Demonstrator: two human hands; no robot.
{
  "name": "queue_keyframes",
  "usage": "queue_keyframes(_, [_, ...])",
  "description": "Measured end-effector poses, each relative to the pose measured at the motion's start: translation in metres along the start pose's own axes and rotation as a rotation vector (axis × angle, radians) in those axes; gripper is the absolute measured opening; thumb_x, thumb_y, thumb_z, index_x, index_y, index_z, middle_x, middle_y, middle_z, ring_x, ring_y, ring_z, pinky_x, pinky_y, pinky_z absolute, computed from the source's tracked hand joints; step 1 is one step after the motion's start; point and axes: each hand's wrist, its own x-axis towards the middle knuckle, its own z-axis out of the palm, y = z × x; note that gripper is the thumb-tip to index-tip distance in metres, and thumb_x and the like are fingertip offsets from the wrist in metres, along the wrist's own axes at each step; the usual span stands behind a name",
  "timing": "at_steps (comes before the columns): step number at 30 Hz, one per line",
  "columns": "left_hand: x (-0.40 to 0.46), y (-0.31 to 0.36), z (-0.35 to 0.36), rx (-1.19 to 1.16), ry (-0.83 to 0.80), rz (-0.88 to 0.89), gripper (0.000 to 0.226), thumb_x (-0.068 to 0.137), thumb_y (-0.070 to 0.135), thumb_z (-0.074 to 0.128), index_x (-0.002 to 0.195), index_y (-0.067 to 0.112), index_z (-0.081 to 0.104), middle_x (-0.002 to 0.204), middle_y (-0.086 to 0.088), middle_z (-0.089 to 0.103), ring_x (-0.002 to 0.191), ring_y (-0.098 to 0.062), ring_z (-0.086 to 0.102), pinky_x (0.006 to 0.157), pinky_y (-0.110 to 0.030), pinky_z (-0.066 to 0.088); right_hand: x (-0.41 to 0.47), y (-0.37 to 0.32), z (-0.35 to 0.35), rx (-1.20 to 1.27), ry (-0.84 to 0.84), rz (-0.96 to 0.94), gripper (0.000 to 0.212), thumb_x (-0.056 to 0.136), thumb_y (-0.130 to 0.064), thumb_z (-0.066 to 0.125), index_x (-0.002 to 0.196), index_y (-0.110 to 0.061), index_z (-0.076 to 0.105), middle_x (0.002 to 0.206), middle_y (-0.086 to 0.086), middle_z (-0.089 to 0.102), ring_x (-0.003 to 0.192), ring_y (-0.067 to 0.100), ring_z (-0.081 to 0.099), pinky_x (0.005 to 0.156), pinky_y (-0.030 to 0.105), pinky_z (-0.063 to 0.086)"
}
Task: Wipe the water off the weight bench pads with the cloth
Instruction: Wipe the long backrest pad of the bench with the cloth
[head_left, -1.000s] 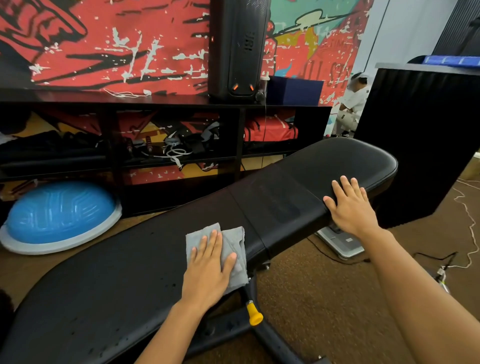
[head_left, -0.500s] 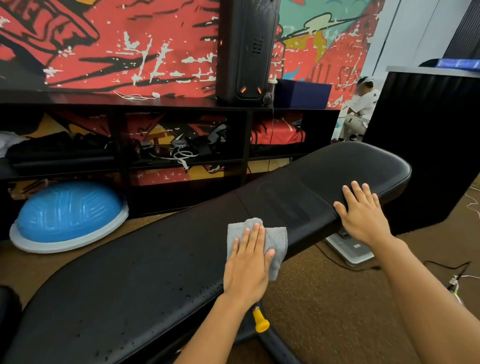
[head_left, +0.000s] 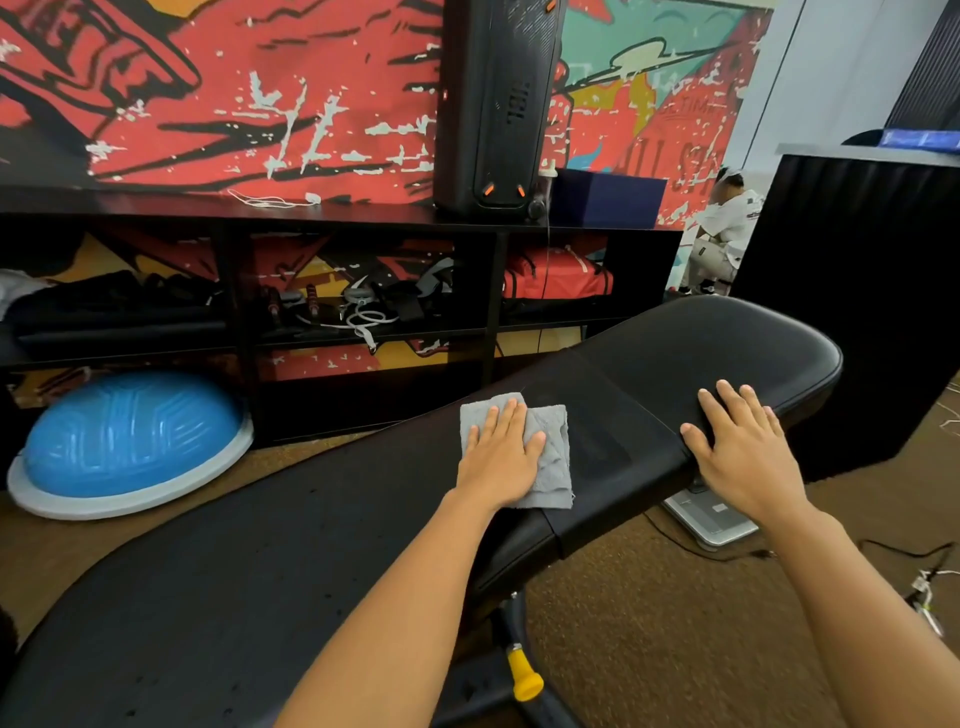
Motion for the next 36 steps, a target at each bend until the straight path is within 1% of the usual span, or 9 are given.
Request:
queue_keyframes(6, [0.033,-0.026,-0.012,-0.036,0.035,-0.107,0.059,0.100,0.042,0.017,0.151,0.018,-0.001,0.159,0.005,-0.006,0.145,-0.014,-0.009,0.117,-0.039,-0.005,-0.001,-0.005,-0.005,-0.030,0.003,0.007,0.056,0.098,-0.042,0.033,0.146,-0.014,0.030,0.156,0.011,0.023,0.146,0.030,0.010,0.118,0.044,0.010])
queue_keyframes(9, [0.042,-0.043,-0.018,-0.039,0.067,-0.164,0.059,0.099,0.044,0.018,0.151,0.018,0.004,0.159,0.004,0.001,0.146,-0.015,-0.001,0.117,-0.040,-0.001,-0.003,-0.007,-0.005,-0.036,0.014,0.017,0.052,0.098,-0.039,0.034,0.144,-0.014,0.035,0.154,0.011,0.028,0.145,0.030,0.015,0.117,0.046,0.013])
queue_keyframes(13, [0.040,-0.074,-0.025,-0.004,0.091,-0.274,0.059,0.098,0.046,0.017,0.150,0.017,0.014,0.158,-0.002,0.014,0.145,-0.021,0.012,0.117,-0.041,0.008,-0.007,-0.024,-0.008,-0.001,0.136,0.002,0.035,0.096,-0.028,0.046,0.126,-0.014,0.058,0.137,0.011,0.052,0.135,0.030,0.036,0.114,0.048,0.023])
queue_keyframes(16, [0.031,-0.090,-0.026,-0.002,0.104,-0.304,0.059,0.099,0.046,0.018,0.149,0.016,0.016,0.157,-0.003,0.017,0.144,-0.021,0.014,0.117,-0.040,0.009,-0.011,-0.060,-0.013,0.093,0.171,-0.107,0.029,0.095,-0.024,0.048,0.118,-0.015,0.063,0.127,0.006,0.059,0.126,0.024,0.045,0.111,0.044,0.027])
queue_keyframes(18, [0.024,-0.097,-0.025,-0.005,0.122,-0.303,0.059,0.099,0.045,0.018,0.149,0.016,0.016,0.157,-0.002,0.016,0.144,-0.020,0.012,0.117,-0.041,0.009,-0.014,-0.088,-0.013,0.126,0.071,-0.200,0.035,0.097,-0.028,0.042,0.128,-0.018,0.056,0.137,0.001,0.052,0.134,0.019,0.038,0.115,0.040,0.021])
queue_keyframes(21, [0.014,-0.104,-0.023,-0.012,0.138,-0.297,0.059,0.099,0.045,0.018,0.150,0.016,0.013,0.158,-0.001,0.013,0.145,-0.020,0.009,0.117,-0.041,0.009,-0.018,-0.116,-0.004,0.123,-0.129,-0.301,0.047,0.101,-0.038,0.027,0.144,-0.021,0.035,0.154,-0.004,0.029,0.145,0.015,0.016,0.118,0.039,0.006])
queue_keyframes(25, [0.002,-0.115,-0.019,-0.014,0.136,-0.300,0.059,0.099,0.045,0.016,0.151,0.017,0.007,0.159,0.001,0.004,0.146,-0.017,0.000,0.118,-0.041,0.003,-0.027,-0.121,0.012,0.038,-0.302,-0.337,0.055,0.101,-0.045,0.017,0.150,-0.019,0.018,0.159,-0.005,0.011,0.147,0.015,0.001,0.118,0.039,0.000])
queue_keyframes(29, [-0.010,-0.116,-0.016,-0.020,0.132,-0.317,0.059,0.100,0.044,0.015,0.151,0.018,0.000,0.159,0.003,-0.004,0.146,-0.015,-0.007,0.118,-0.039,-0.003,-0.032,-0.118,0.017,-0.041,-0.300,-0.361,0.057,0.101,-0.046,0.017,0.151,-0.020,0.010,0.160,-0.005,0.003,0.147,0.016,-0.004,0.117,0.038,-0.005])
queue_keyframes(36, [-0.041,-0.107,-0.009,-0.010,0.121,-0.313,0.059,0.100,0.044,0.014,0.150,0.018,-0.003,0.158,0.004,-0.008,0.145,-0.012,-0.010,0.118,-0.037,-0.005,-0.032,-0.118,0.017,-0.036,-0.286,-0.366,0.057,0.100,-0.046,0.018,0.150,-0.021,0.012,0.159,-0.005,0.004,0.147,0.015,-0.003,0.117,0.038,-0.004])
